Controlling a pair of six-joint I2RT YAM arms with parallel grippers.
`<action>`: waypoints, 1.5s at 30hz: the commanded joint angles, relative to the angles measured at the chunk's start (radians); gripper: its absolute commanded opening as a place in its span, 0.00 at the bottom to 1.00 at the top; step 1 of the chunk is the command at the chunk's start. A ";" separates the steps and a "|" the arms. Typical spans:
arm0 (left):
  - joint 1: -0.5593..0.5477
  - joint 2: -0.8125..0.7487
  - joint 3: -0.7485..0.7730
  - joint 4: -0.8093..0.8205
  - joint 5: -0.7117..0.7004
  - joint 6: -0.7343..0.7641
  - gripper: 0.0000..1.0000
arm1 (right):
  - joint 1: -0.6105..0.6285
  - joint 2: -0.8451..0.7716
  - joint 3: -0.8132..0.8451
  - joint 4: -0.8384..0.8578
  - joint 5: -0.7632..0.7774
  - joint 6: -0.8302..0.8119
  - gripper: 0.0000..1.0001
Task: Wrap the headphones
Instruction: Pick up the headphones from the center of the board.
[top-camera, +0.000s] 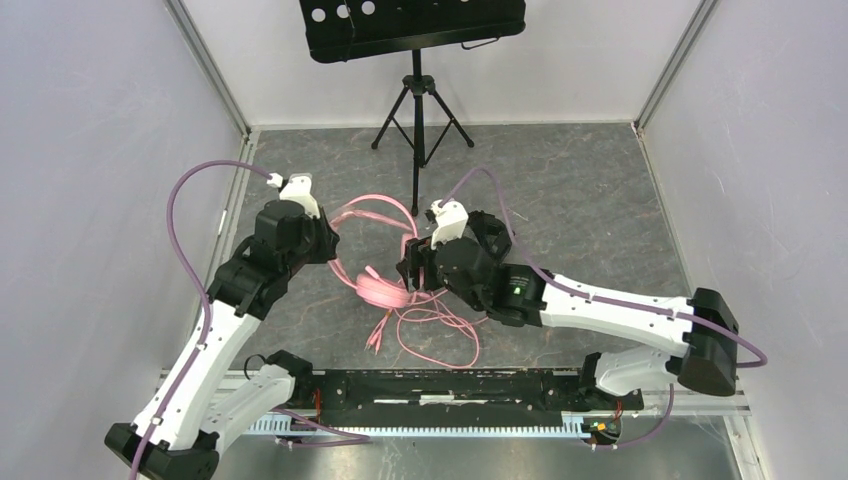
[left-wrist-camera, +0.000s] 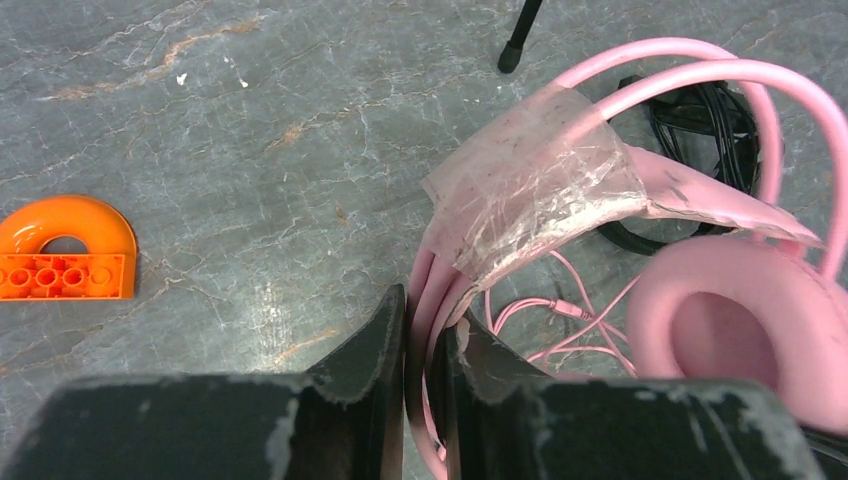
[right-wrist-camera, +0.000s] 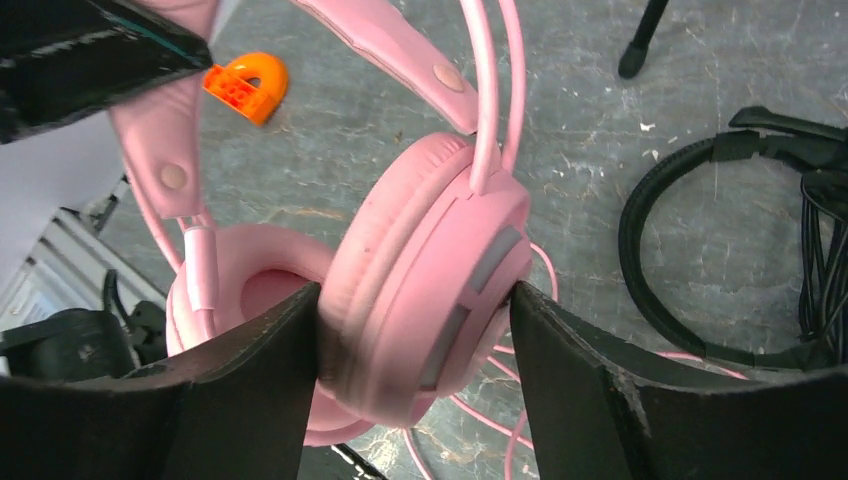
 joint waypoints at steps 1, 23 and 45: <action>-0.003 -0.057 -0.002 0.131 0.069 -0.088 0.02 | 0.016 0.034 0.066 -0.022 0.085 0.031 0.66; -0.004 -0.015 0.170 -0.228 0.148 0.082 0.77 | 0.015 -0.027 0.048 -0.031 0.146 -0.004 0.00; -0.024 0.140 0.117 -0.134 0.013 0.151 0.40 | -0.002 0.031 0.045 0.024 0.121 -0.015 0.00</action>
